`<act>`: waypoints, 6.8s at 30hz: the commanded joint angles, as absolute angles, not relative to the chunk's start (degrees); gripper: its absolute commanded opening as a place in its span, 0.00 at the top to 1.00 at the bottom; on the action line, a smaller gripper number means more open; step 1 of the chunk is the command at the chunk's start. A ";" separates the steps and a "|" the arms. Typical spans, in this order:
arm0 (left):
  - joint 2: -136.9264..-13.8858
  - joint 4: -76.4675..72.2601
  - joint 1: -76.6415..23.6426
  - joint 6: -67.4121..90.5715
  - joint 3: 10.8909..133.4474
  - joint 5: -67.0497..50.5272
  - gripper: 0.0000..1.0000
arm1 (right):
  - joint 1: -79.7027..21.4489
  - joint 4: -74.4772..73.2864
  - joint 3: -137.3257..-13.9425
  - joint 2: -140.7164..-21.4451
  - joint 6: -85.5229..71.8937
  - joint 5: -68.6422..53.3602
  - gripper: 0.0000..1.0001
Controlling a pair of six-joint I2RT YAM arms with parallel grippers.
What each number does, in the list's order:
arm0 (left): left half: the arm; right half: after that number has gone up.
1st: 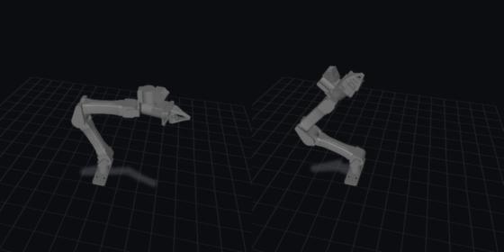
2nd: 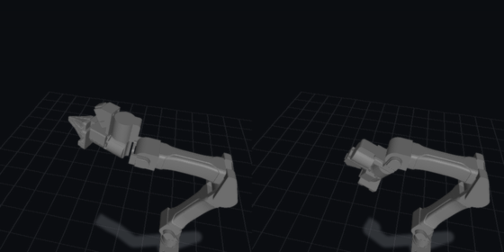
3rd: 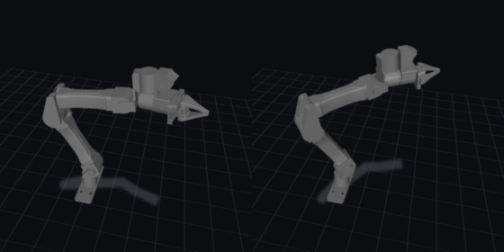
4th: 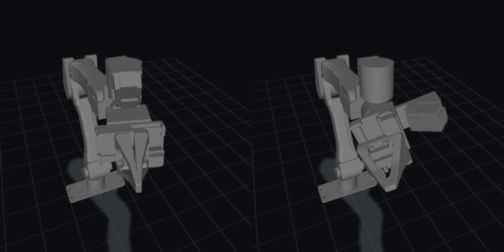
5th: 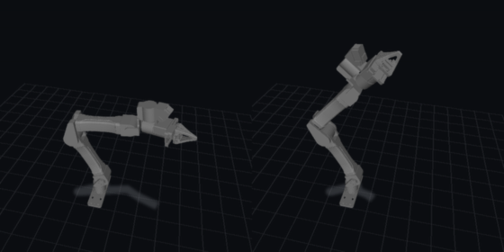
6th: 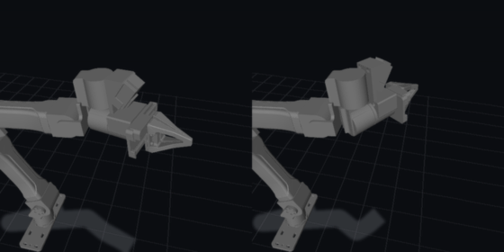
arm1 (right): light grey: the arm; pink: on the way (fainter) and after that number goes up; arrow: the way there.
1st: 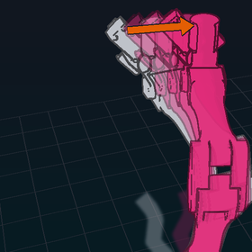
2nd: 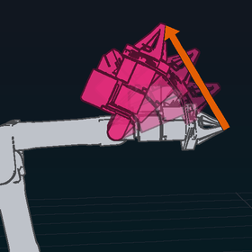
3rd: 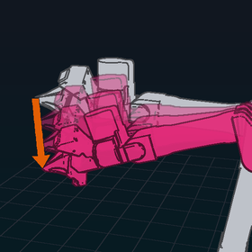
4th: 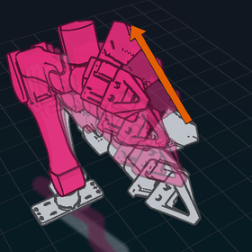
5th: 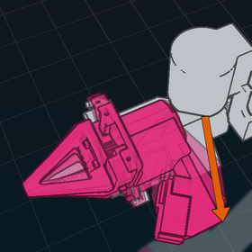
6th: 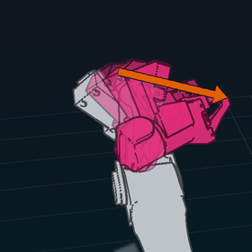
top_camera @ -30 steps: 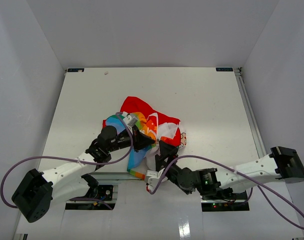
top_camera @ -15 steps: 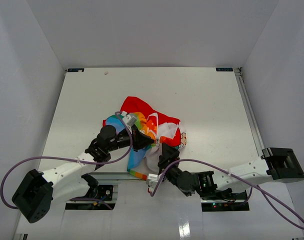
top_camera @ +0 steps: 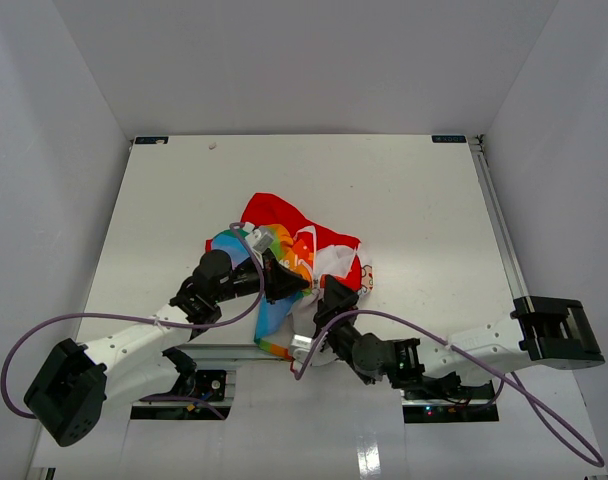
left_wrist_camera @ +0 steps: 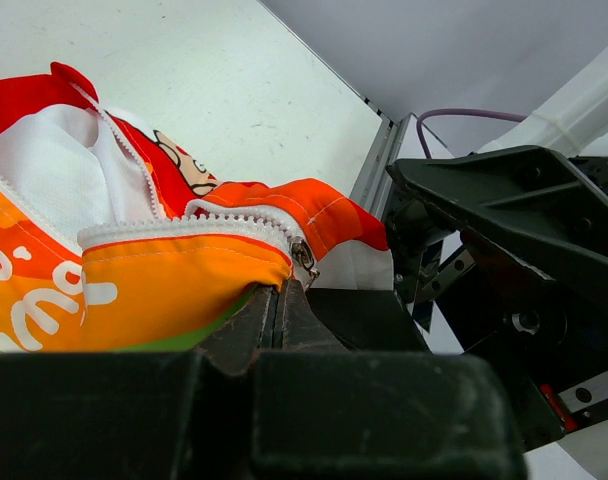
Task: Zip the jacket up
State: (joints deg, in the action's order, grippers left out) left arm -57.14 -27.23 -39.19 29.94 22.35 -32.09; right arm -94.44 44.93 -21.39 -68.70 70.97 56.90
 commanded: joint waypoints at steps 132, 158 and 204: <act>-51.11 -28.89 -37.62 28.36 19.14 -34.75 1.00 | -68.05 -2.39 -53.17 -56.62 12.98 20.40 0.48; -50.89 -27.25 -37.62 27.86 19.11 -36.91 1.00 | -40.04 -18.75 -62.98 -70.37 -0.88 -44.76 0.54; -51.27 -27.60 -37.58 27.86 19.13 -36.65 1.00 | -43.24 -23.50 -61.73 -75.27 1.76 -41.96 0.68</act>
